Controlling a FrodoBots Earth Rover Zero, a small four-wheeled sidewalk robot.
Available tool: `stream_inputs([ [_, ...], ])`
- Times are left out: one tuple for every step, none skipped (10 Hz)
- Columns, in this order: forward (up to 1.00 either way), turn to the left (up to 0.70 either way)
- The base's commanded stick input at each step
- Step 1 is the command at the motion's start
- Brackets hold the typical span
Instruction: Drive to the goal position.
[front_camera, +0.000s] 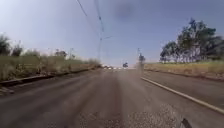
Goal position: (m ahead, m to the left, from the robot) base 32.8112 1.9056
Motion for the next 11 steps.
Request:
stream_inputs([
  [1.0, 0.0],
  [1.0, 0.0],
  [1.0, 0.0],
  [1.0, 0.0],
  [1.0, 0.0],
  [1.0, 0.0],
  [1.0, 0.0],
  [1.0, 0.0],
  [1.0, 0.0],
  [1.0, 0.0],
  [1.0, 0.0],
])
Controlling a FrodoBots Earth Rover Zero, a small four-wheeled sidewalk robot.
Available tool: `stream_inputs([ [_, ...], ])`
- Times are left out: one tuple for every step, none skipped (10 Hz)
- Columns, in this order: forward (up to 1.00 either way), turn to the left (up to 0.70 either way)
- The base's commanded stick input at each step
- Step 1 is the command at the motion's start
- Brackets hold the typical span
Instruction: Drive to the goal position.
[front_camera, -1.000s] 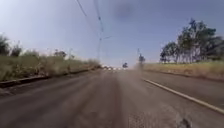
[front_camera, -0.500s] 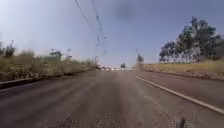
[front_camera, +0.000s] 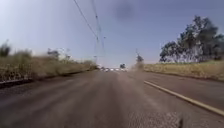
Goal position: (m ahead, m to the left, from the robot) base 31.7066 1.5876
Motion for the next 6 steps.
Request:
stream_inputs([
  [1.0, 0.0],
  [1.0, 0.0],
  [1.0, 0.0],
  [1.0, 0.0],
  [1.0, 0.0],
  [1.0, 0.0],
])
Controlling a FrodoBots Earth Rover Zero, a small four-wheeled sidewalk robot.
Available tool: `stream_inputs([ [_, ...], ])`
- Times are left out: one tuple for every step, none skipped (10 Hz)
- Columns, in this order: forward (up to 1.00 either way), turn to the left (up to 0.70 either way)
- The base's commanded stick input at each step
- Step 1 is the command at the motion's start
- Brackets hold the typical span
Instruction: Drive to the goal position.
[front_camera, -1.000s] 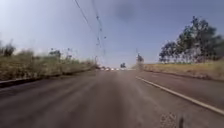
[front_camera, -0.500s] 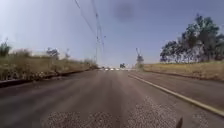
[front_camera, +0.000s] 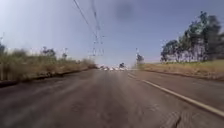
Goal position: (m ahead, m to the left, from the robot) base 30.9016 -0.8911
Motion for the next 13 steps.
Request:
stream_inputs([
  [1.0, 0.0],
  [1.0, 0.0],
  [1.0, 0.0],
  [1.0, 0.0],
  [1.0, 0.0],
  [1.0, 0.0],
  [1.0, 0.0],
  [1.0, 0.0],
  [1.0, 0.0],
  [1.0, 0.0],
  [1.0, 0.0],
  [1.0, 0.0],
  [1.0, 0.0],
])
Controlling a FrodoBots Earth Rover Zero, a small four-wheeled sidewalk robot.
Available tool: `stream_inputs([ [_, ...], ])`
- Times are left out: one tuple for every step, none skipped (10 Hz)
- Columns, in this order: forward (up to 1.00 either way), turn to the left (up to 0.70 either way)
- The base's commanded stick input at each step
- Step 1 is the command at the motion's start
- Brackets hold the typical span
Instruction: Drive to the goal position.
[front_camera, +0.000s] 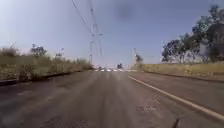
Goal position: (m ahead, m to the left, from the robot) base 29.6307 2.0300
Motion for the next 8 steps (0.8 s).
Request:
stream_inputs([
  [1.0, 0.0],
  [1.0, 0.0],
  [1.0, 0.0],
  [1.0, 0.0],
  [1.0, 0.0],
  [1.0, 0.0],
  [1.0, 0.0],
  [1.0, 0.0],
])
